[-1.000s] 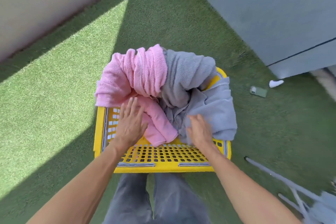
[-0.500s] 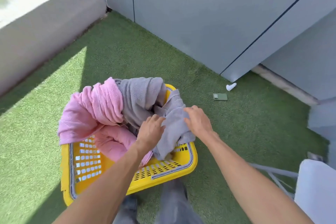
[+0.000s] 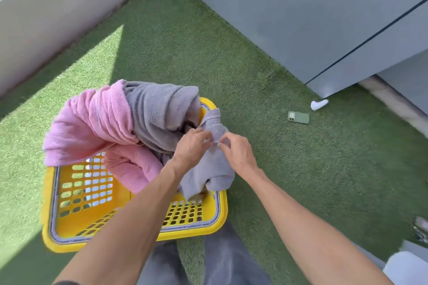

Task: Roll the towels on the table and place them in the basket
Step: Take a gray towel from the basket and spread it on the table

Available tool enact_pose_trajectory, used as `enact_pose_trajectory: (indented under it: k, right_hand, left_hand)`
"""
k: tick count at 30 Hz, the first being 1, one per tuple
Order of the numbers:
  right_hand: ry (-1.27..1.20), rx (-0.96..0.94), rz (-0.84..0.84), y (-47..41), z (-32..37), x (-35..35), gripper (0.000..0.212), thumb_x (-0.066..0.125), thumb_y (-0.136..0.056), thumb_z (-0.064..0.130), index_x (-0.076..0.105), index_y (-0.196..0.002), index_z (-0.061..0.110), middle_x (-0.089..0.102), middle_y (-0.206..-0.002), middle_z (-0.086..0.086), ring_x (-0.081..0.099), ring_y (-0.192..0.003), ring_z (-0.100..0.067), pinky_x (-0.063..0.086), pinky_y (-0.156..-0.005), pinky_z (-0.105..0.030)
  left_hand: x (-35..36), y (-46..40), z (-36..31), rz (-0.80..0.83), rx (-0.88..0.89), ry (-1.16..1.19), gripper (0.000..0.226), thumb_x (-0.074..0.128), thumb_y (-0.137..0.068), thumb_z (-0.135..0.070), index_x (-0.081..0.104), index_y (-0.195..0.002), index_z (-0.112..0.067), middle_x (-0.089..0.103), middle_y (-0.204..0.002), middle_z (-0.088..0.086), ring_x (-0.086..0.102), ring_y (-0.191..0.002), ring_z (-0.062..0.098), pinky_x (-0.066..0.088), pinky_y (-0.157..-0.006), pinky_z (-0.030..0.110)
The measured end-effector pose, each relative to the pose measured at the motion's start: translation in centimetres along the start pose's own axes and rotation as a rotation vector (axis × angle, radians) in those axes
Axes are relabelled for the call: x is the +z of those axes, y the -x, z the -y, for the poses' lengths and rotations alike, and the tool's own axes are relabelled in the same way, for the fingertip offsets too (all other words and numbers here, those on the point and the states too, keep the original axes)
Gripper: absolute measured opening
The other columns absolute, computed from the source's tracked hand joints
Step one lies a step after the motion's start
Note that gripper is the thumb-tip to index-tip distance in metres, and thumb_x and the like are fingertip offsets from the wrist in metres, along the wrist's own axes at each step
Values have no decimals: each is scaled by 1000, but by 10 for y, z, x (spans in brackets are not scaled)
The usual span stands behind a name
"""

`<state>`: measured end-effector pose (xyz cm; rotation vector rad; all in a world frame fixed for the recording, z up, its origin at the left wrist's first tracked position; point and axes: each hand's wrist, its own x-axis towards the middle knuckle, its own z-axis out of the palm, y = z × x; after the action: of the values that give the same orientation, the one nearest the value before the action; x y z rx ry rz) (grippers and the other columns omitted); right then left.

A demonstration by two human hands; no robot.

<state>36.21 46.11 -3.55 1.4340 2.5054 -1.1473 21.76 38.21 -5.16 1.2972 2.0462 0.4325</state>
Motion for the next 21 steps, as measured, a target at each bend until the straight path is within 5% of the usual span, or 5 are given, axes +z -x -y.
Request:
enact_pose_trajectory:
  k: [4,9,13,17,21]
  right_hand:
    - [-168,-47,16,8,1,-21,8,66,-88,23,68,-90,15,69,-87,4,61,-83,-10,47,-78,-32]
    - [-350,-30,-88,23,18,-83,6,63,-88,33,62,-89,27,70,-80,5,64,-76,-14,50,-72,-38]
    - [-312,-103,-263,52,43,-167,8,62,-90,33,60,-90,25,66,-75,4,54,-63,-9,42,-60,-24]
    - [-250,-152,-463,101,71,-252,8,63,-91,26,60,-88,20,50,-63,3,39,-54,-5,30,-52,-19]
    - [-142,-177,-702,167,94,-324,6,63,-90,24,60,-87,20,52,-62,0,40,-53,-7,31,-51,-20]
  left_hand:
    - [-16,2,-13,18,107,59,31,41,-85,-48,58,-93,-24,68,-90,1,63,-87,27,49,-76,43]
    - [-65,-5,-68,10,285,153,15,51,-93,-29,54,-95,-14,63,-81,1,58,-73,21,47,-70,35]
    - [-123,-10,-143,16,474,151,8,58,-94,-21,56,-91,-14,62,-77,-2,53,-66,13,39,-61,16]
    - [-180,1,-229,41,667,138,8,61,-92,-23,61,-89,-16,56,-69,-10,45,-57,3,36,-56,16]
    - [-220,28,-318,86,806,116,18,64,-90,-31,64,-87,-14,50,-63,-3,38,-53,11,31,-48,18]
